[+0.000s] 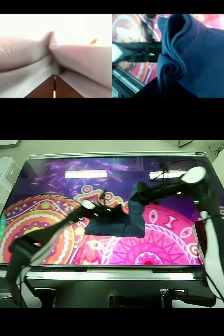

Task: Fold the clothes and pants, and hang the long-sleeved shirts on hangers.

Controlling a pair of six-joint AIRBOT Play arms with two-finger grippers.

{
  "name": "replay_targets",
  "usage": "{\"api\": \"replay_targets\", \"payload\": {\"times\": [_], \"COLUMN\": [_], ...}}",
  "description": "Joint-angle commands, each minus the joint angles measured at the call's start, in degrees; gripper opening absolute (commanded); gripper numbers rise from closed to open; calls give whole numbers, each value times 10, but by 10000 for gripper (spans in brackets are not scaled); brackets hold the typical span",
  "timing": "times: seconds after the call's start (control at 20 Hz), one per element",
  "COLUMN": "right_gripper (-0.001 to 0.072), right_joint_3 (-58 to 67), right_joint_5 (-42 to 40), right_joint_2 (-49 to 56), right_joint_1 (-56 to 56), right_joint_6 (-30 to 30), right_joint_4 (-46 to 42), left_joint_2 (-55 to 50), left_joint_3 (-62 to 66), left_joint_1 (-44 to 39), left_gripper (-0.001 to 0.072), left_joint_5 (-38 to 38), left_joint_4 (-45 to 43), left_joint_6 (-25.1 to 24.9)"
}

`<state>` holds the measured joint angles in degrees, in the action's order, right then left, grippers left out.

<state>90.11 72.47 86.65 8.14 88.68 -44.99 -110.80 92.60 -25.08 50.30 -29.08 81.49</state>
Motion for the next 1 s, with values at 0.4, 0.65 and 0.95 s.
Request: {"api": "replay_targets", "payload": {"times": [0.4,0.65,0.95], "right_gripper": [143,714,677], "right_joint_3": [0,0,0], "right_joint_5": [-258,-245,9], "right_joint_2": [228,226,132], "right_joint_1": [209,177,-76], "right_joint_6": [28,-51,30], "right_joint_4": [177,272,-74], "left_joint_2": [336,362,362], "left_joint_3": [2,2,2], "left_joint_1": [273,268,268], "left_gripper": [25,25,26], "left_joint_5": [252,254,253], "left_joint_4": [-357,-357,-357], "left_joint_6": [23,12,8]}}
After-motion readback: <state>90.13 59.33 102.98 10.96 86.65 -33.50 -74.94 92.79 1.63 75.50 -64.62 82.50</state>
